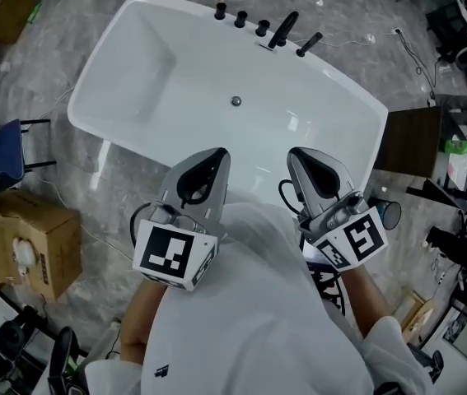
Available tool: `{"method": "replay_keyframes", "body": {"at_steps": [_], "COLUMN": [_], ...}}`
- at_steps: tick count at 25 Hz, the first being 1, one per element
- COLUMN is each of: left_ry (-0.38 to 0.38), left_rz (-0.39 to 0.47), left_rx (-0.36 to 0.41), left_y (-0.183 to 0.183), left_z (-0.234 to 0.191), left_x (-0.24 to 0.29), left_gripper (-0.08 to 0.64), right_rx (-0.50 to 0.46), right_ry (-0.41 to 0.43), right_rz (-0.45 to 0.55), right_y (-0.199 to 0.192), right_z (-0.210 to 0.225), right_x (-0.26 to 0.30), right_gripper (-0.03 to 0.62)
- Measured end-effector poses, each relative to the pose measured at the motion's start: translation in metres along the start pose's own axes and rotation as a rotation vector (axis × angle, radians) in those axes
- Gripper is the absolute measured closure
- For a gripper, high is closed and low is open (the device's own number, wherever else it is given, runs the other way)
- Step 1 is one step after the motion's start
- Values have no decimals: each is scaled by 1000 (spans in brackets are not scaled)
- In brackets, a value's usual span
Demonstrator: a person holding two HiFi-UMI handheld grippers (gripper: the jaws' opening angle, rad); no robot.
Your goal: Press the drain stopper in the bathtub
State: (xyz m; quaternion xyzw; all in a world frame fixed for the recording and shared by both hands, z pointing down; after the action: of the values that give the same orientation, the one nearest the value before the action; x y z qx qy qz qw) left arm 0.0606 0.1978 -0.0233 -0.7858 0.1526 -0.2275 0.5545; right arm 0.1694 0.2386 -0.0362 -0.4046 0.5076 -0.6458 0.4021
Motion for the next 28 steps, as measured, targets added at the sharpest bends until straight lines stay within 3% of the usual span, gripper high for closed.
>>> {"method": "replay_keyframes", "body": {"at_steps": [6,10,14,18,20,28], "left_ry": [20,19,12,22,40,68], "left_rz": [29,-1,-25,-18,-7,17], "left_rx": [58,16,31,16,17,23], "left_y": [-2,-16,-23,-23,-23,-20], "left_z": [25,26,25,26,22,-2], "left_x": [-5,-11,-12,-12,-18,-30], "left_gripper": [560,560,560,561,561,561], "right_rx": [29,41,17,-77,-108,-51], "right_ry": [-8,-26,10,34,39,-20], "right_rz": [79,116,88,17,24,58], "right_y": [-3,-7,-14,-25,-24,-20], "right_z": [-44,-61,-87,-104,-107,-97], "right_x": [-4,-1,4,-7,-8,12], "right_gripper": [597,598,598,600,600,600]}}
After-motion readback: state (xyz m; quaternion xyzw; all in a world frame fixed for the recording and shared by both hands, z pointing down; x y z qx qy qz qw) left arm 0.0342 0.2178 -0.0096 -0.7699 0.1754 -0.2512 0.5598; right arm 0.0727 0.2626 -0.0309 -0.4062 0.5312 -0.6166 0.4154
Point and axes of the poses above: the fingertips, and each gripper's own axes: x forward along the fingers, z to its right, y out of its top, the point moved 2 cm from there along -x, backward along the fingers, and after that the axes turned 6 degrees about z, right-handed, at the moved point
